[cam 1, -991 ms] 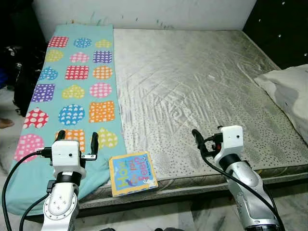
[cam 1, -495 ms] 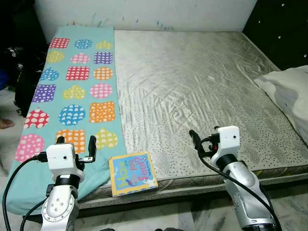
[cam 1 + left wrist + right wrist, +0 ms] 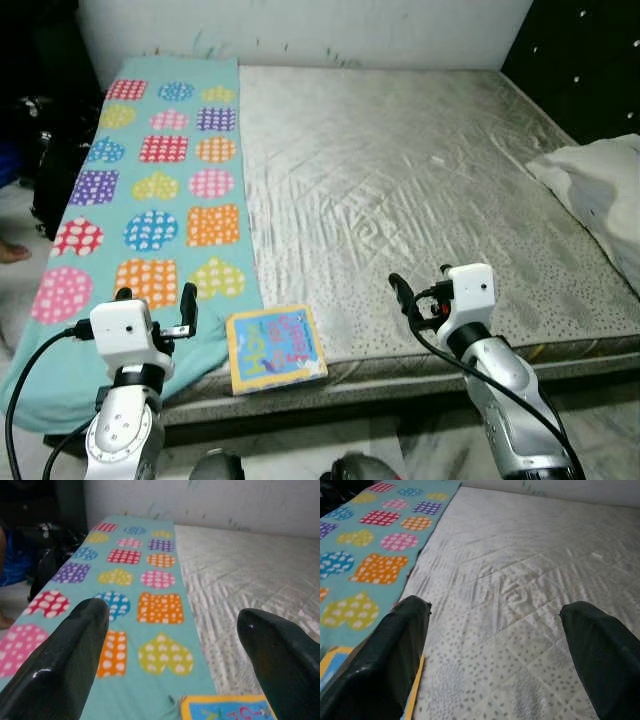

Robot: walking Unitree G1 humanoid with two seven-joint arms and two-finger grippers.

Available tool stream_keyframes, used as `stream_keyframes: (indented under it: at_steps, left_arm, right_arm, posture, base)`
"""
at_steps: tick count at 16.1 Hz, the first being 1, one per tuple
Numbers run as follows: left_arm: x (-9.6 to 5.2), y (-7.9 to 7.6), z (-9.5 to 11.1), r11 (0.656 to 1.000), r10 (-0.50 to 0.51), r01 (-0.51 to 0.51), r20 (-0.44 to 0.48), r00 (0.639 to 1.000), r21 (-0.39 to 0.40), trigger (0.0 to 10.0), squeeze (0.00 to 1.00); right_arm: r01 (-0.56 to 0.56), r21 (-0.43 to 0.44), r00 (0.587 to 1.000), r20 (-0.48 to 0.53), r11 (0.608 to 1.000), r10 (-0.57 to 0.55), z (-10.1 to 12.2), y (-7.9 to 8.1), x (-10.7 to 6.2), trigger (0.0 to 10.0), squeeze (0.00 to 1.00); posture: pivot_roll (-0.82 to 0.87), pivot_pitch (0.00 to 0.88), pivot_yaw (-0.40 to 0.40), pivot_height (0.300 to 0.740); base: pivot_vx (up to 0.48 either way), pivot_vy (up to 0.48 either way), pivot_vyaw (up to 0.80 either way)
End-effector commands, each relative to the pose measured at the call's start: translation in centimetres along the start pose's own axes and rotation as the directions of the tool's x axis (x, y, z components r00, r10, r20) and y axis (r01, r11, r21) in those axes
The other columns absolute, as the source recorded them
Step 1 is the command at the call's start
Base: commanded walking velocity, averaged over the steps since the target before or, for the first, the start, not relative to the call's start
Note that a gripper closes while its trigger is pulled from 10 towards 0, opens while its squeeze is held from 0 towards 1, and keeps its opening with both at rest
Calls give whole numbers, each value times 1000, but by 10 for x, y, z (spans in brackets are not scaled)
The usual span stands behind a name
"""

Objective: Clean up the room

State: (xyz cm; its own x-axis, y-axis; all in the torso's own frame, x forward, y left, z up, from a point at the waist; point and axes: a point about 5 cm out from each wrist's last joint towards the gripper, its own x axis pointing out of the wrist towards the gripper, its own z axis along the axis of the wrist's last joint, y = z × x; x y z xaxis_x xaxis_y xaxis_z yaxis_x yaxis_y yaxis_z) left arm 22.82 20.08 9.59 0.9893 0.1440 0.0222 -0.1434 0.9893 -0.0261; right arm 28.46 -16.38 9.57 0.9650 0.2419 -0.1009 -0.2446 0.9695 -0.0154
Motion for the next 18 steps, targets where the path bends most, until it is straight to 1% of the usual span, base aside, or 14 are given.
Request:
stream_keyframes:
  at_steps: [1, 2, 3, 4, 11, 18]
  left_arm:
    - [-1, -1, -4, 1000, 2, -2, -28, 1000, -7, 10000, 0]
    - [-1, 0, -5, 1000, 14, -14, -33, 999, -18, 10000, 0]
    - [-1, 2, -6, 999, 23, -24, -37, 999, -27, 10000, 0]
    - [0, 3, -5, 999, 30, -32, -37, 999, -42, 10000, 0]
    - [0, 2, -2, 998, 17, -19, -26, 1000, -63, 10000, 0]
    - [0, 1, -2, 998, 0, -2, -28, 1000, -69, 10000, 0]
  right_arm:
    - [-4, -3, 1000, -13, 1000, 4, -2, -1, -2, 10000, 0]
    - [-10, -6, 1000, -11, 1000, 10, -1, -1, -1, 10000, 0]
    - [-15, -11, 1000, -8, 1000, 15, -1, -1, -1, 10000, 0]
    - [-20, -22, 1000, -15, 1000, 20, -2, -1, 0, 10000, 0]
    - [-41, -27, 999, -27, 999, 40, -4, 1, 2, 10000, 0]
    - [-52, -23, 998, -40, 998, 51, -7, 2, 3, 10000, 0]
  posture:
    - [-108, 103, -84, 613]
    - [-109, 105, -85, 598]
    - [-109, 105, -85, 594]
    - [-111, 109, -85, 594]
    - [-111, 123, -82, 594]
    - [-110, 126, -81, 594]
  base:
    - [0, 0, 0]
    - [0, 0, 0]
    - [0, 0, 0]
    - [0, 0, 0]
    - [0, 0, 0]
    - [302, 0, 0]
